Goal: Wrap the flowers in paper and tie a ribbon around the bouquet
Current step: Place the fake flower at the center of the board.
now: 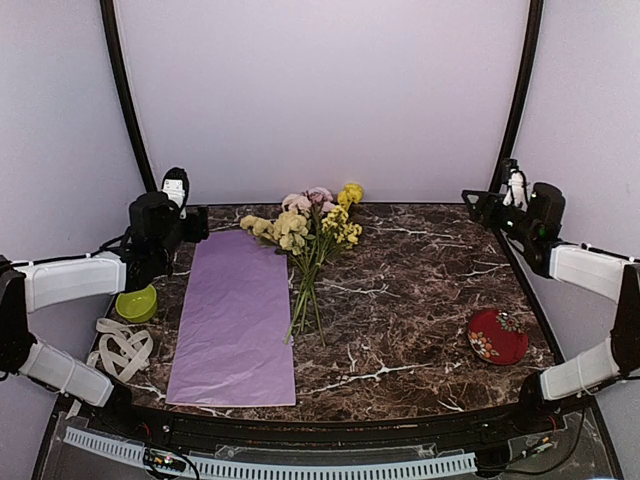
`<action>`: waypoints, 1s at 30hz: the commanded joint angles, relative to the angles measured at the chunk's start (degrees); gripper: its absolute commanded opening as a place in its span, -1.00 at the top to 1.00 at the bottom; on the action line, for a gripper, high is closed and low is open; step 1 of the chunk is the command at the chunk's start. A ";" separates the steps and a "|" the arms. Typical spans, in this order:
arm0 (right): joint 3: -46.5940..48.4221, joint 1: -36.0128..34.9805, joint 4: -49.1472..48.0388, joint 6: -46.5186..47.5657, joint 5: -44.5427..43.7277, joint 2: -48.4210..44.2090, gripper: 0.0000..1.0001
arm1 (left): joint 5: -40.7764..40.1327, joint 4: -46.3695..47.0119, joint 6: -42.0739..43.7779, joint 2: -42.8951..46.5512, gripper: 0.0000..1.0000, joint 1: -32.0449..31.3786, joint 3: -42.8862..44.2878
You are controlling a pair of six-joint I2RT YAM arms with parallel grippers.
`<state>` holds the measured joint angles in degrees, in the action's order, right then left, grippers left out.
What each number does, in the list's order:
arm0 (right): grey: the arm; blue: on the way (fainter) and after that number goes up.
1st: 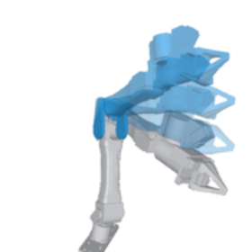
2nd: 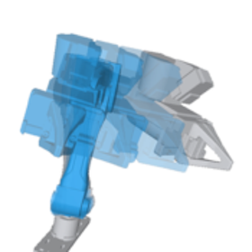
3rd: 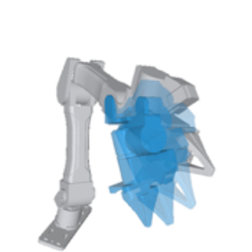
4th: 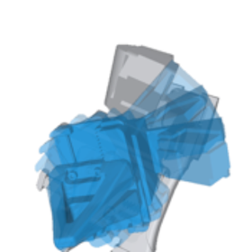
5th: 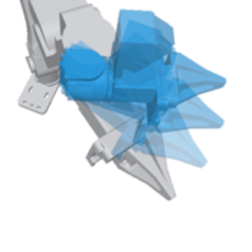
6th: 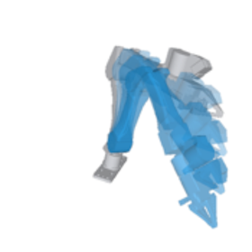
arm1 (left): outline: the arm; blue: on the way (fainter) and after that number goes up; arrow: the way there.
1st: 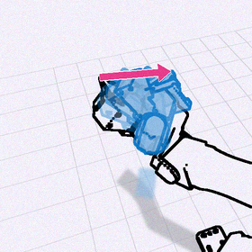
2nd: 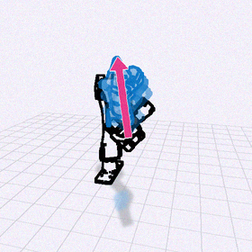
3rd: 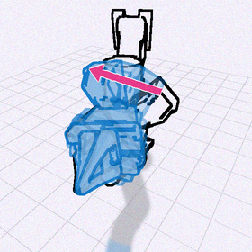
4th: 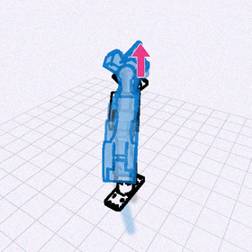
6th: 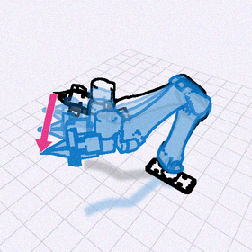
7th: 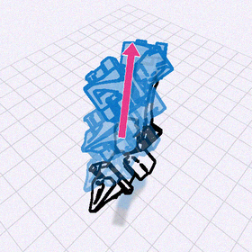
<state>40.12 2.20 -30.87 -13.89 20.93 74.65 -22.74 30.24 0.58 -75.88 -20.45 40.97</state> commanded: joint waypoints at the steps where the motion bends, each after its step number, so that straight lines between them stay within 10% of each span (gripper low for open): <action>1: 6.64 -11.32 17.03 -3.36 3.47 -1.03 -0.53 | -0.14 -17.79 -6.13 2.04 -0.52 -6.77 4.34; 12: 36.59 -43.26 37.93 -3.36 3.47 26.73 -0.53 | 9.21 -31.74 -29.83 -6.78 -0.53 -9.05 2.26; 25: 82.62 -51.50 60.31 -3.36 3.47 67.43 -0.53 | 9.93 -39.29 -32.32 -19.25 -0.54 -9.07 6.74; 26: 83.53 -51.50 60.66 5.27 -8.73 68.97 -0.77 | 10.07 -38.99 -32.44 -19.57 -0.54 -9.07 6.67; 27: 84.41 -51.50 61.07 6.43 -26.92 70.37 0.59 | 10.31 -38.96 -32.35 -19.85 -0.54 -9.08 6.74; 30: 84.61 -51.17 62.13 6.98 -32.13 72.43 0.88 | 10.97 -38.68 -32.04 -20.03 -0.54 -9.03 6.80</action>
<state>122.87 -49.87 26.72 -11.81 8.54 145.03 -13.06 -7.55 -30.55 -95.94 -29.74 47.94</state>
